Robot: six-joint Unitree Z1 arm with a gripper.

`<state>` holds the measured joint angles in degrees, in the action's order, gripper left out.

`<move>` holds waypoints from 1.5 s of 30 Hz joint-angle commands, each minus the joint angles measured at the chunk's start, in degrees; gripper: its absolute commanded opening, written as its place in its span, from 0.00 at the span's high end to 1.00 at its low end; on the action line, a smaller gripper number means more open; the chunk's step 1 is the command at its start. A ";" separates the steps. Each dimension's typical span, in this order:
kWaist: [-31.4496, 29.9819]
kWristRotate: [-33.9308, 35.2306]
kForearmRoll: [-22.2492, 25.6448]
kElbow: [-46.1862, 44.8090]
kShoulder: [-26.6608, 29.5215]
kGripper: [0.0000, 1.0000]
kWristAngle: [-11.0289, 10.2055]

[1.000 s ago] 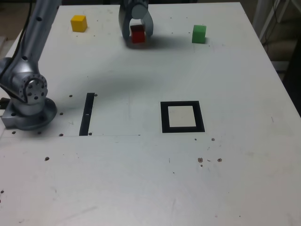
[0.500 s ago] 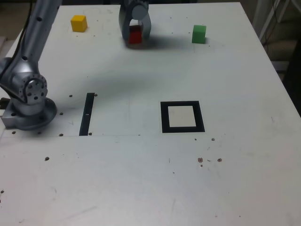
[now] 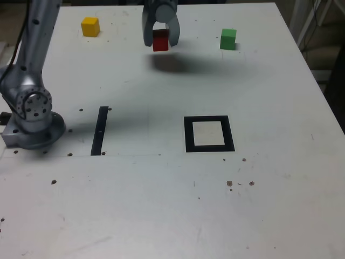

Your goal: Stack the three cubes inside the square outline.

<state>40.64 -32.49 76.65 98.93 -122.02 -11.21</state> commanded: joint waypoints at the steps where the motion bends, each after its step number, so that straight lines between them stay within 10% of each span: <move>1: -2.38 1.20 -0.53 -2.42 2.80 0.69 0.50; 22: -20.90 13.53 -2.86 -15.78 14.01 0.69 4.48; 45: -39.41 28.77 -0.72 -11.57 11.44 0.69 7.05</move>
<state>1.80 -4.20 75.60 86.80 -109.92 -4.29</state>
